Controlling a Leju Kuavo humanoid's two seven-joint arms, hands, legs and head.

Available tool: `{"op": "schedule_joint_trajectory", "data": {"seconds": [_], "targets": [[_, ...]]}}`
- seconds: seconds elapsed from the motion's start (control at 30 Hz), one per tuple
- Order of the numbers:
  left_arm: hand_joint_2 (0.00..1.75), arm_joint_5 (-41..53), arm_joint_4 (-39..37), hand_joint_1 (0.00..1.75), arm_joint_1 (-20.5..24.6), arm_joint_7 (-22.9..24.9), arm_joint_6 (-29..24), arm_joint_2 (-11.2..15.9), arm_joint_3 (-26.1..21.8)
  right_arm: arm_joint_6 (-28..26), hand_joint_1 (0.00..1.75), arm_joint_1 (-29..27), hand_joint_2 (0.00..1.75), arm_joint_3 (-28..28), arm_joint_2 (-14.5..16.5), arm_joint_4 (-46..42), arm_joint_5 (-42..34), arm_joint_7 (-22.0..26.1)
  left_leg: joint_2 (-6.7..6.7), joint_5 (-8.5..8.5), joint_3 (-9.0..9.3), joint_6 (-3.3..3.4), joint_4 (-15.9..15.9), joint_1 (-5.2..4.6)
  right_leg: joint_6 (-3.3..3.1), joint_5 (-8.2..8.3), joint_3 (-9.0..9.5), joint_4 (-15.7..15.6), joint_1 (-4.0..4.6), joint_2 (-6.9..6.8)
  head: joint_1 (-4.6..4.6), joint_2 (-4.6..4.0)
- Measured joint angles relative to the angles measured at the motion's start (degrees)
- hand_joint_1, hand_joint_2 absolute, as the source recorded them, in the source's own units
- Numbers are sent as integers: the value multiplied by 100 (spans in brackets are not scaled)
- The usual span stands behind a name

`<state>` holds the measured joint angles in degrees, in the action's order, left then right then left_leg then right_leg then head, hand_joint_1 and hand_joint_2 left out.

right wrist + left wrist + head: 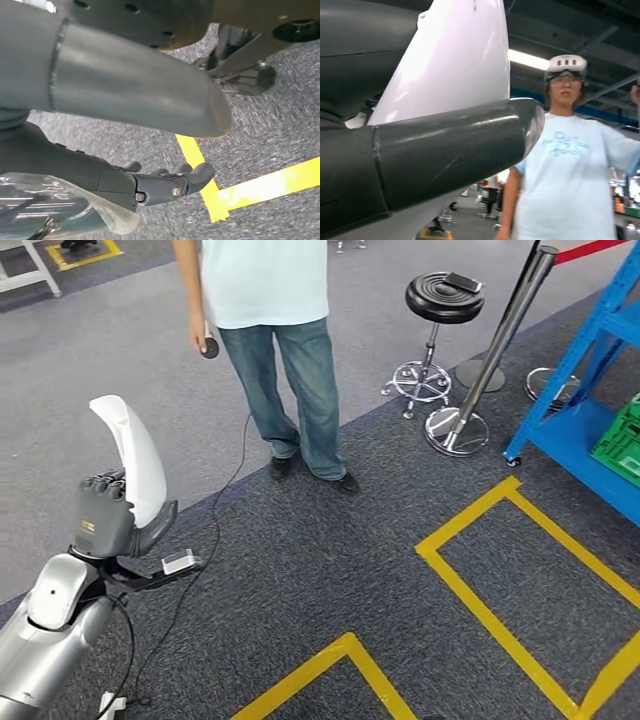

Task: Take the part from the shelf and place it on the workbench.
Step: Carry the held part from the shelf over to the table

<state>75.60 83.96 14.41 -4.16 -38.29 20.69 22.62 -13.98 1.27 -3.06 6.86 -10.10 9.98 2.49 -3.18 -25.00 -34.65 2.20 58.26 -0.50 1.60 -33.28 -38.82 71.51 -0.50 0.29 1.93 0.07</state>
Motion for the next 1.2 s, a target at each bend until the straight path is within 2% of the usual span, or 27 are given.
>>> {"op": "schedule_joint_trajectory", "data": {"seconds": [0.07,0.1,0.13,0.2,0.23,0.3,0.33,0.37,0.4,0.43,0.47,0.5,0.53,0.6,0.67,0.73,0.8,0.87,0.9,0.93,0.97,1.0,1.03,1.07,1.1,1.17,1.2], "targets": [[0,0,28,175,2,0,0,-1,-5,9,0,1,0,0,-5,2,3,-13,-160,-23,-12,-35,45,5,-3,402,304,-764,-33,212,-1,1],[0,1,41,175,6,0,-1,-3,-7,12,0,6,0,0,-7,3,3,-18,-232,-28,-32,-62,68,10,-5,490,436,-1035,-47,318,2,1],[0,2,52,175,8,0,-1,-3,-8,14,0,12,0,-1,-7,5,3,-25,-298,-27,-56,-93,84,16,-8,503,515,-1180,-53,389,3,2],[0,6,63,175,2,-1,-2,4,-10,8,0,22,0,-1,-8,7,3,-38,-427,-1,-93,-155,82,40,-44,483,579,-1233,-41,330,9,2],[0,7,64,175,-6,0,-3,13,-11,0,0,26,0,-1,-9,7,2,-42,-389,-11,-103,-184,95,43,-74,494,594,-1254,-40,267,11,2],[0,7,65,175,7,0,-4,29,-15,-41,0,27,0,0,-12,7,2,-38,-103,-177,-213,-236,350,34,-142,511,627,-1296,-45,132,44,2],[0,8,65,175,16,0,-4,27,-14,-67,0,25,0,0,-13,7,2,-29,84,-339,-344,-260,649,36,-169,508,639,-1306,-39,59,58,1],[0,8,65,175,25,-1,-4,24,-13,-103,0,19,0,0,-13,7,2,-4,193,-516,-515,-284,1021,47,-191,497,646,-1309,-30,-17,72,1],[0,8,65,175,22,0,-5,15,-11,-138,0,11,0,0,-13,7,1,37,231,-653,-678,-302,1369,63,-204,487,650,-1309,-24,-95,72,0],[0,9,64,175,11,0,-7,7,-9,-180,0,3,0,1,-13,7,1,100,247,-708,-785,-314,1595,79,-211,476,655,-1309,-20,-175,72,0],[0,10,64,175,1,1,-12,0,-9,-221,0,-2,0,2,-13,7,-1,186,257,-659,-796,-321,1619,89,-211,464,661,-1308,-17,-251,73,0],[0,12,64,175,-6,1,-17,-9,-8,-261,0,-3,0,4,-13,6,-3,295,284,-515,-702,-320,1434,95,-205,451,675,-1308,-15,-325,73,0],[0,16,66,175,-9,2,-25,-16,-8,-300,0,-2,0,8,-13,5,-6,427,351,-314,-522,-311,1086,94,-195,433,696,-1308,-14,-395,72,0],[0,37,84,175,-16,5,-44,-26,-9,-377,0,0,0,20,-13,3,-16,752,612,-75,-151,-262,378,38,-152,391,742,-1306,5,-515,73,0],[0,67,133,175,-57,19,-68,-32,-20,-469,0,1,0,42,-13,2,-32,1102,743,-77,-22,-195,100,-32,-96,353,774,-1306,29,-644,71,1],[0,107,209,175,-164,44,-84,-31,-55,-592,0,5,0,61,-11,-2,-46,1411,629,-75,-20,-127,60,-37,-36,312,795,-1314,25,-735,71,1],[0,150,292,175,-262,65,-98,-26,-96,-714,0,14,0,69,-11,-9,-52,1638,498,-52,10,-60,5,0,15,172,721,-1132,-2,-484,57,0],[0,178,361,175,-318,76,-109,-37,-115,-801,0,8,0,84,-11,-13,-56,1792,359,-40,23,-12,-19,28,40,-128,401,-495,-19,-134,29,1],[0,192,385,175,-348,78,-109,-46,-121,-828,0,-4,0,97,-11,-13,-59,1850,280,-41,22,3,-17,31,46,-270,182,-98,-19,-67,21,1],[0,205,405,175,-389,79,-109,-56,-126,-844,0,-18,0,111,-11,-13,-63,1896,197,-44,24,7,-14,31,51,-333,-6,203,-18,-46,22,1],[0,216,423,175,-428,79,-109,-62,-132,-851,0,-29,0,127,-11,-13,-67,1927,110,-46,28,7,-11,32,53,-281,-112,308,-18,-40,22,0],[0,225,437,175,-458,79,-109,-66,-139,-853,0,-35,0,140,-11,-13,-69,1947,21,-51,35,1,-5,36,51,-122,-113,194,-21,-26,24,0],[0,228,451,175,-477,79,-108,-69,-146,-854,0,-36,0,151,-11,-13,-72,1959,-67,-61,42,-12,5,44,50,115,-14,-117,-28,21,23,0],[0,230,467,175,-486,79,-108,-73,-155,-855,0,-35,0,161,-11,-13,-72,1968,-149,-75,42,-34,21,52,50,335,130,-504,-45,145,21,0],[0,230,480,175,-486,80,-109,-75,-165,-856,0,-36,0,169,-11,-13,-73,1974,-229,-96,29,-65,54,54,50,471,289,-859,-70,288,24,0],[0,231,501,175,-494,79,-111,-77,-183,-863,0,-36,0,186,-11,-13,-75,1979,-372,-105,-17,-136,90,67,36,534,463,-1199,-90,469,26,1],[0,232,508,175,-508,79,-112,-76,-192,-868,0,-36,0,193,-11,-13,-75,1980,-443,-96,-37,-170,94,75,17,516,498,-1228,-85,441,27,1]]}}
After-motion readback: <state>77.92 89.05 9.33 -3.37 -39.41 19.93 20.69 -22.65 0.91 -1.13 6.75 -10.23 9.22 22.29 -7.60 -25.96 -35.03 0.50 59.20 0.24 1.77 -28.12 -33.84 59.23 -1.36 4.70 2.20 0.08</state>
